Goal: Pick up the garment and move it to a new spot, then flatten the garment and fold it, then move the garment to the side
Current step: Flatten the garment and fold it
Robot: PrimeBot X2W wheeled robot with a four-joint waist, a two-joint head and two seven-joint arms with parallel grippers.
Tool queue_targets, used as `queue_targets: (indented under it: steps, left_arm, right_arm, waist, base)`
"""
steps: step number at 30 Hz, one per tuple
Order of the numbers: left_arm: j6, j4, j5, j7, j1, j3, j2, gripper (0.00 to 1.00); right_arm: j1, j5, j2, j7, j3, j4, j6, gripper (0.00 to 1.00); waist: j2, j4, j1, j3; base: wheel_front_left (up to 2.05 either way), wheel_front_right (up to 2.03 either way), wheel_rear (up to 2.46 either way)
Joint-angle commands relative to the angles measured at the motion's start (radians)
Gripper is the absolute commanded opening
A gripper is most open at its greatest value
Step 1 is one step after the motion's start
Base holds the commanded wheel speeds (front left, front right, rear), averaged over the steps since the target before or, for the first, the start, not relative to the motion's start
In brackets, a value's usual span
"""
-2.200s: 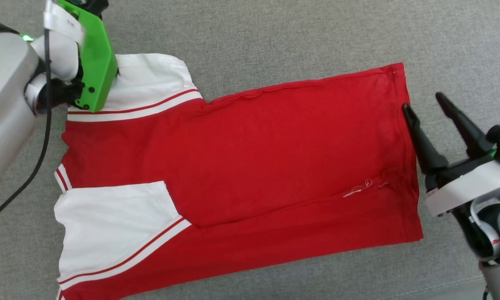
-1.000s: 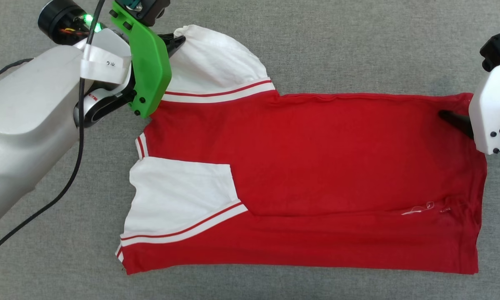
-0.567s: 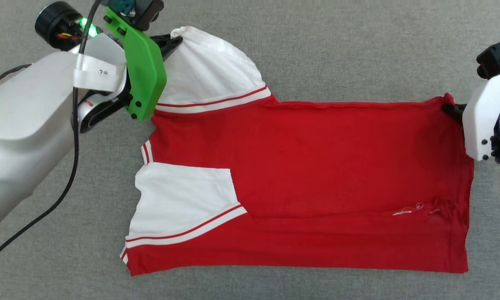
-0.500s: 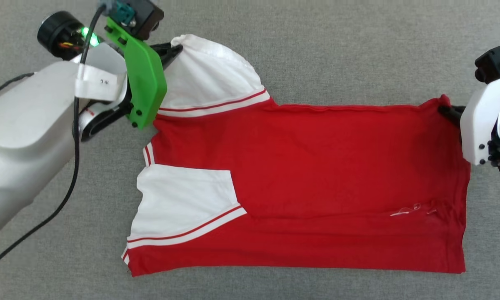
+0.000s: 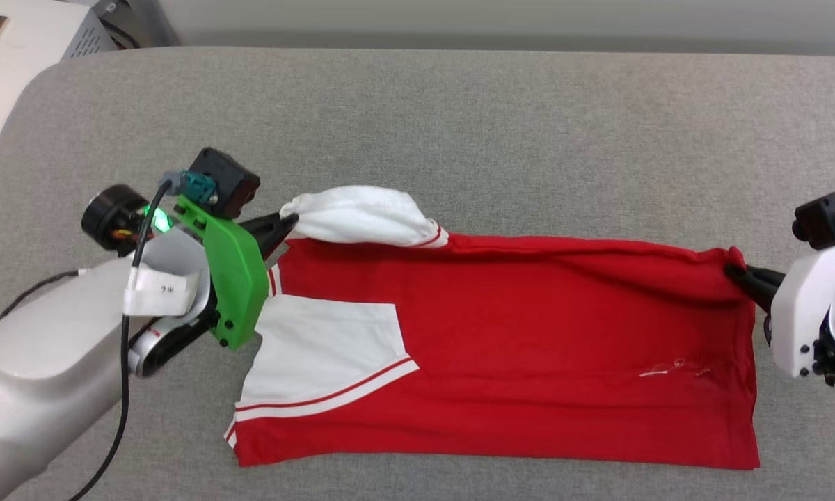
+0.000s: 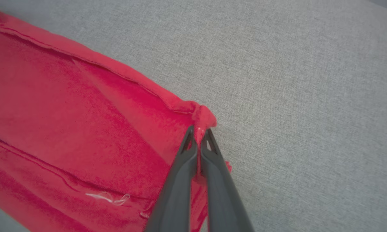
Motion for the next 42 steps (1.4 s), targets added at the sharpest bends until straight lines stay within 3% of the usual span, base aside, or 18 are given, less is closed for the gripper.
queue_targets:
  steps: [1, 15, 23, 32, 33, 34, 35, 42]
  left_arm:
    - [0.014, -0.012, -0.013, -0.01, 0.037, 0.003, 0.012, 0.0]
    - [0.108, -0.096, -0.082, -0.053, 0.292, 0.0, 0.057, 0.0]
    - [0.136, -0.087, -0.094, -0.074, 0.389, -0.001, 0.056, 0.0]
    - [0.133, -0.021, -0.092, -0.089, 0.439, -0.001, 0.014, 0.0]
    - [0.137, -0.015, -0.092, -0.1, 0.442, 0.002, 0.01, 0.38]
    - [0.142, -0.011, -0.088, -0.112, 0.444, 0.005, 0.008, 0.95]
    - [0.15, -0.006, -0.085, -0.131, 0.448, 0.01, 0.006, 1.0]
    - [0.215, -0.011, -0.049, -0.267, 0.479, 0.047, 0.023, 1.0]
  right_arm:
    - [0.032, 0.003, -0.003, -0.012, -0.009, -0.013, -0.001, 0.0]
    - [0.328, -0.032, 0.023, -0.056, -0.146, -0.125, -0.001, 0.0]
    - [0.449, -0.057, 0.056, -0.028, -0.223, -0.163, -0.001, 0.0]
    - [0.512, -0.079, 0.113, 0.004, -0.256, -0.152, -0.001, 0.0]
    - [0.512, -0.078, 0.121, -0.001, -0.263, -0.152, -0.001, 0.42]
    - [0.512, -0.075, 0.126, -0.005, -0.271, -0.154, -0.001, 0.95]
    - [0.51, -0.07, 0.133, -0.01, -0.282, -0.161, -0.001, 1.0]
    - [0.522, 0.019, 0.135, -0.012, -0.377, -0.26, -0.001, 1.0]
  waist:
    - [-0.0001, 0.011, 0.0001, -0.021]
    - [-0.0001, 0.022, 0.0001, -0.074]
    - [-0.0001, 0.021, 0.0001, -0.073]
    - [-0.0001, 0.017, 0.0001, -0.06]
    - [-0.0001, 0.015, 0.0001, -0.062]
    - [-0.0001, 0.014, 0.0001, -0.064]
    - [-0.0001, 0.012, 0.0001, -0.068]
    - [-0.0001, 0.002, 0.0001, -0.108]
  base:
    - [0.0, 0.0, 0.0]
    - [0.0, 0.0, 0.0]
    - [0.0, 0.0, 0.0]
    - [0.0, 0.0, 0.0]
    - [0.0, 0.0, 0.0]
    - [0.0, 0.0, 0.0]
    - [0.0, 0.0, 0.0]
    - [0.0, 0.0, 0.0]
